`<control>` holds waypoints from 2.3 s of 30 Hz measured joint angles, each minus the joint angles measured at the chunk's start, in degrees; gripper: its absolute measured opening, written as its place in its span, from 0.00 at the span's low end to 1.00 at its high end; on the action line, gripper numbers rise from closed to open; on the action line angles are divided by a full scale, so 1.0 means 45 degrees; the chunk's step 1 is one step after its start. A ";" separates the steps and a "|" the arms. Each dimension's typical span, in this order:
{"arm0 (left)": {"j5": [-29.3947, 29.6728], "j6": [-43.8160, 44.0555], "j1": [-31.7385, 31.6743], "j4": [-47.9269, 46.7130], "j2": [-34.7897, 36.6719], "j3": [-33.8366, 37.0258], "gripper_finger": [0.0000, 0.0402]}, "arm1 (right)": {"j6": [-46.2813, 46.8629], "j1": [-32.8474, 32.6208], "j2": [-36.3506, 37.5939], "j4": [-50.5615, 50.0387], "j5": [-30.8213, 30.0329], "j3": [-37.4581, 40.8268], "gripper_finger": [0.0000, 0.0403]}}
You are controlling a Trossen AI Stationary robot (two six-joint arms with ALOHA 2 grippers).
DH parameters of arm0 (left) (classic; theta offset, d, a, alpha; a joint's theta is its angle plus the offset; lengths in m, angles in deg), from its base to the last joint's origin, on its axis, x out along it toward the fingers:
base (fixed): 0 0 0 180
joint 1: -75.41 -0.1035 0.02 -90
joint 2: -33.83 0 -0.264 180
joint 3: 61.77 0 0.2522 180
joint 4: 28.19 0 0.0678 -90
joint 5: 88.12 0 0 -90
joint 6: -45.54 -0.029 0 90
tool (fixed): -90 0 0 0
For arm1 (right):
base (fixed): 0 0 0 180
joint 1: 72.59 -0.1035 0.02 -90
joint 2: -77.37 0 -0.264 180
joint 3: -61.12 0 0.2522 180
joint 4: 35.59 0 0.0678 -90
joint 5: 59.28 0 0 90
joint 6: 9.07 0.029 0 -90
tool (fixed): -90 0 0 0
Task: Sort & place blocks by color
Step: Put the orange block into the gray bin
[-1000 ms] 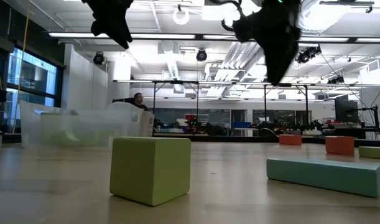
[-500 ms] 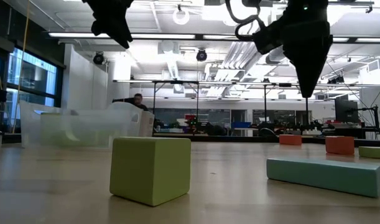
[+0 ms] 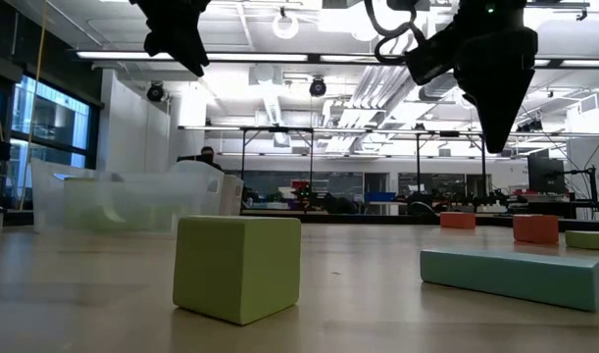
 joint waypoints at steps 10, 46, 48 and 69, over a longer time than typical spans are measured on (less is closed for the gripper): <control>-0.0005 0.0000 0.0000 0.0000 0.0000 0.0000 0.21 | -0.1751 0.0038 0.0000 -0.0145 -0.0249 0.0000 0.62; 0.0098 -0.0578 -0.0005 0.0000 0.0000 0.0005 0.21 | 0.0537 0.2898 0.3972 -0.0555 -0.0750 0.2103 0.62; 0.0097 -0.0578 -0.0010 0.0001 0.0000 0.0005 0.21 | 0.0557 0.3521 0.4042 -0.0368 -0.0792 0.2093 0.62; 0.1818 -0.2618 -0.0034 0.0656 0.0000 0.0005 0.21 | 0.0288 0.9315 0.4027 0.2120 -0.0260 0.2079 0.62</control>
